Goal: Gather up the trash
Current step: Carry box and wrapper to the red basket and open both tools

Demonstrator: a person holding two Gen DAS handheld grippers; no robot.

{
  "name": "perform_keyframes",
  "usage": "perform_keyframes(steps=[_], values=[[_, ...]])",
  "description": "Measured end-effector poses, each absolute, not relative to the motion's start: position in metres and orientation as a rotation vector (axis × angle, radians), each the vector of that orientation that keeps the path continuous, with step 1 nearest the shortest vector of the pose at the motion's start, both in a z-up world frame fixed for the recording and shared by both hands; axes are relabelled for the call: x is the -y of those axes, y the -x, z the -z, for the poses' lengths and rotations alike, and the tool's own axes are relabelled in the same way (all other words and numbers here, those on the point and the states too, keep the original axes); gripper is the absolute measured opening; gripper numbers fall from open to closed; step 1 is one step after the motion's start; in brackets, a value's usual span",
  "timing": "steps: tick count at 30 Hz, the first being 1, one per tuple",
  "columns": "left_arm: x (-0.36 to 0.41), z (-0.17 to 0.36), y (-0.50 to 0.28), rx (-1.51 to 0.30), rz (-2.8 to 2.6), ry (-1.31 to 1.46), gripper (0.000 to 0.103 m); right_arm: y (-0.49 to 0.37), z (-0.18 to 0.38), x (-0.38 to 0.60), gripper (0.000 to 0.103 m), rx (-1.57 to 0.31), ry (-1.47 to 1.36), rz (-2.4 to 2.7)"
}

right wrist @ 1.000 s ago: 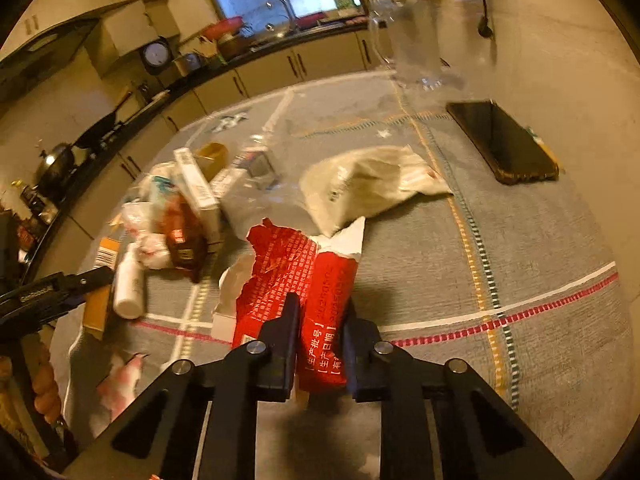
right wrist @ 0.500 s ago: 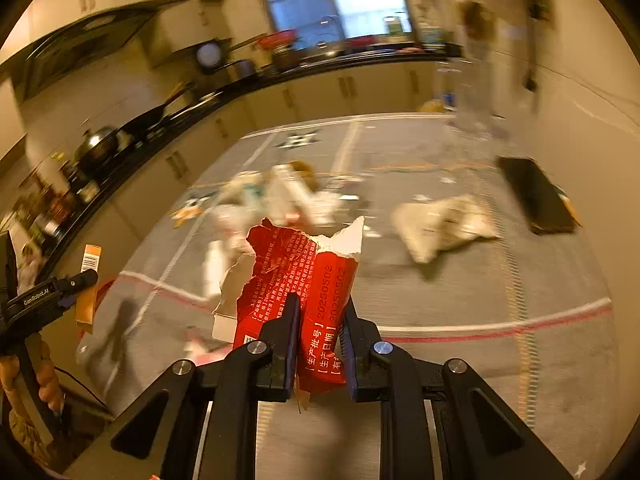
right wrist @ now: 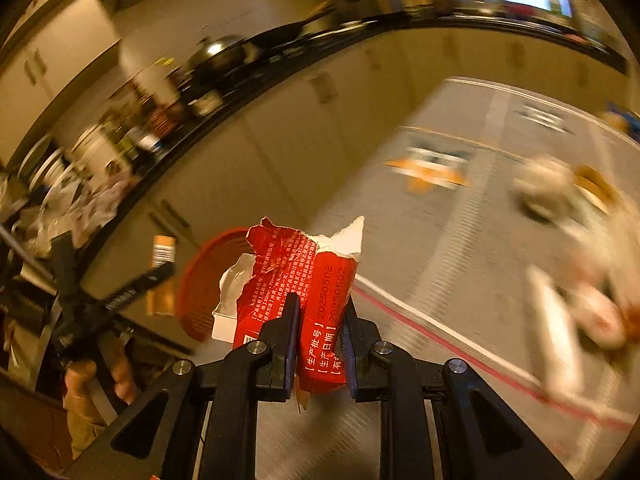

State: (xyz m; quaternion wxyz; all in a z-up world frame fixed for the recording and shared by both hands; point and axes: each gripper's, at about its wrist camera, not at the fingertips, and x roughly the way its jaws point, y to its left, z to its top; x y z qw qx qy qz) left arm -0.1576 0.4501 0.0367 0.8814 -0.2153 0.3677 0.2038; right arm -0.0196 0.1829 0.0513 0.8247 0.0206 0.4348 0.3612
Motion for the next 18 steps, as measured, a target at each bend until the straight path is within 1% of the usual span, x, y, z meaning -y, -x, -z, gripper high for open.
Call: perform_keyframes(steps=[6,7,8,10,12,18], values=[[-0.472,-0.03,0.154,-0.779,-0.431,0.507,0.054,-0.001,-0.024,-0.286,0.021,-0.987,-0.02,-0.872],[-0.475,-0.029,0.155,-0.779,-0.433,0.518,0.057,-0.003,-0.018,-0.298,0.028,-1.002,-0.014,-0.886],[-0.478,-0.029,0.158,-0.778,-0.437,0.533,0.059,-0.005,-0.012,-0.309,0.043,-1.019,-0.003,-0.894],[-0.484,-0.028,0.163,-0.773,-0.442,0.56,0.062,-0.008,-0.003,-0.32,0.054,-1.034,0.006,-0.893],[-0.486,-0.027,0.169,-0.777,-0.448,0.573,0.062,-0.009,0.002,-0.319,0.054,-1.048,-0.01,-0.896],[-0.477,-0.031,0.18,-0.768,-0.46,0.585,0.063,-0.004,-0.008,-0.282,0.061,-1.02,-0.029,-0.841]])
